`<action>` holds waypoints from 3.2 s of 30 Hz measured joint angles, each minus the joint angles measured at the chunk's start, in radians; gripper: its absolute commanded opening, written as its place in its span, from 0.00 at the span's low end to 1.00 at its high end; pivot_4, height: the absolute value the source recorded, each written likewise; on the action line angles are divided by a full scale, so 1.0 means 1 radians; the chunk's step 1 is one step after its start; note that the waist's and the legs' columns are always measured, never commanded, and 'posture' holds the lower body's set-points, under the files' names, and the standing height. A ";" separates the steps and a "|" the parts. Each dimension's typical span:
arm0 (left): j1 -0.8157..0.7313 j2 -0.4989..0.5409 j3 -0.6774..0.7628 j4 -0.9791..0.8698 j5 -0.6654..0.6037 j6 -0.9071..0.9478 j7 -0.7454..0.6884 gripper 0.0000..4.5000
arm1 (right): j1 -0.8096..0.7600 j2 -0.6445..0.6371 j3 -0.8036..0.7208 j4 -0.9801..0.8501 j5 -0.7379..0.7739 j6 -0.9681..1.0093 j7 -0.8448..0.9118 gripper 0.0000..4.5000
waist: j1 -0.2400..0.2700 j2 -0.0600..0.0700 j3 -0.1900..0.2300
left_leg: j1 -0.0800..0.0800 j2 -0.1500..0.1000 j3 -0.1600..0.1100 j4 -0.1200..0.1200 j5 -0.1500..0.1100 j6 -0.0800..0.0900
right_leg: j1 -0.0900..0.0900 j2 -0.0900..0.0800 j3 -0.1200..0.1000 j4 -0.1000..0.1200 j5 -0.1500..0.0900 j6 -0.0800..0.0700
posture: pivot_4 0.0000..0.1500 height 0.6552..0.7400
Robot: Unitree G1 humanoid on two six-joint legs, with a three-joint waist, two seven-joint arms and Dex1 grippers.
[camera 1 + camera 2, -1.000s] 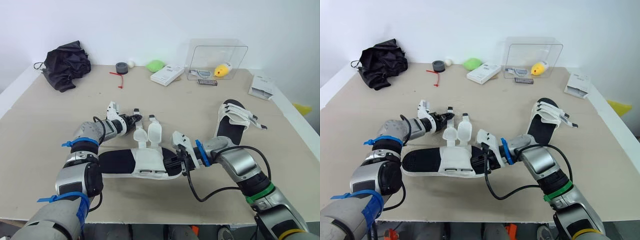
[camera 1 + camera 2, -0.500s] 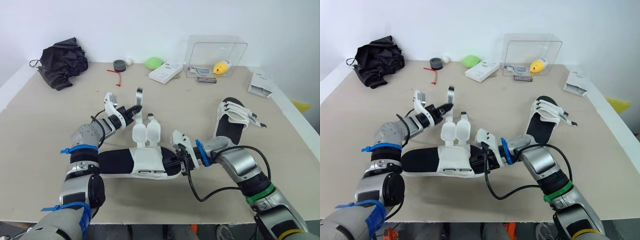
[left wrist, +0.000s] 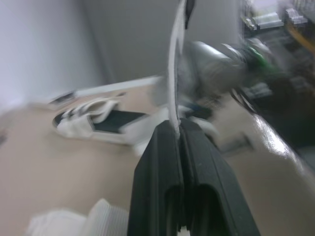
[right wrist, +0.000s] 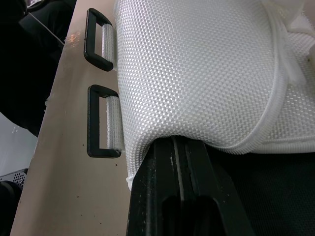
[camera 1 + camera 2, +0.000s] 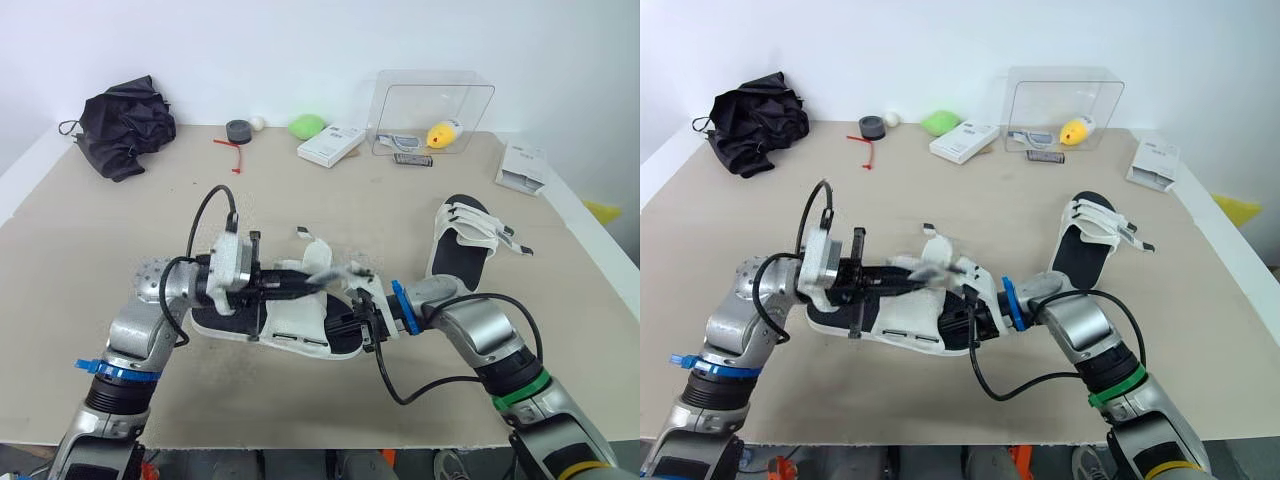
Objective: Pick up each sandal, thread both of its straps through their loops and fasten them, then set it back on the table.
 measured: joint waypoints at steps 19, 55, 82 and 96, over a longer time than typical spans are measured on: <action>0.144 0.371 -0.026 0.092 -0.065 -0.345 -0.250 0.76 | -0.011 -0.003 0.015 0.006 0.007 -0.005 0.022 0.00 | 0.001 0.002 0.001 | 0.000 0.007 0.002 0.001 -0.007 0.010 | -0.001 0.003 0.000 0.000 -0.005 -0.002 | 1.00 1.00; 0.416 0.618 0.098 -0.116 -0.550 1.017 0.132 0.85 | -0.010 -0.001 0.016 -0.006 0.019 0.007 0.022 0.00 | 0.008 0.007 0.005 | 0.000 0.013 0.004 0.001 -0.009 0.009 | -0.004 0.012 0.001 0.003 -0.006 -0.010 | 1.00 1.00; 0.275 0.472 0.034 -0.219 -0.560 1.153 0.199 0.01 | -0.006 -0.007 0.014 -0.022 0.020 0.026 0.010 0.00 | 0.009 0.007 0.005 | 0.001 0.012 0.003 0.004 -0.009 0.009 | -0.003 0.012 0.000 0.004 -0.006 -0.009 | 1.00 1.00; -0.175 0.310 0.090 0.191 -0.851 1.424 0.404 0.01 | -0.006 -0.002 0.017 -0.024 0.020 0.026 0.010 0.00 | 0.006 0.006 0.004 | 0.000 0.010 -0.001 0.006 -0.009 0.009 | -0.002 0.013 0.000 0.006 -0.006 -0.008 | 1.00 1.00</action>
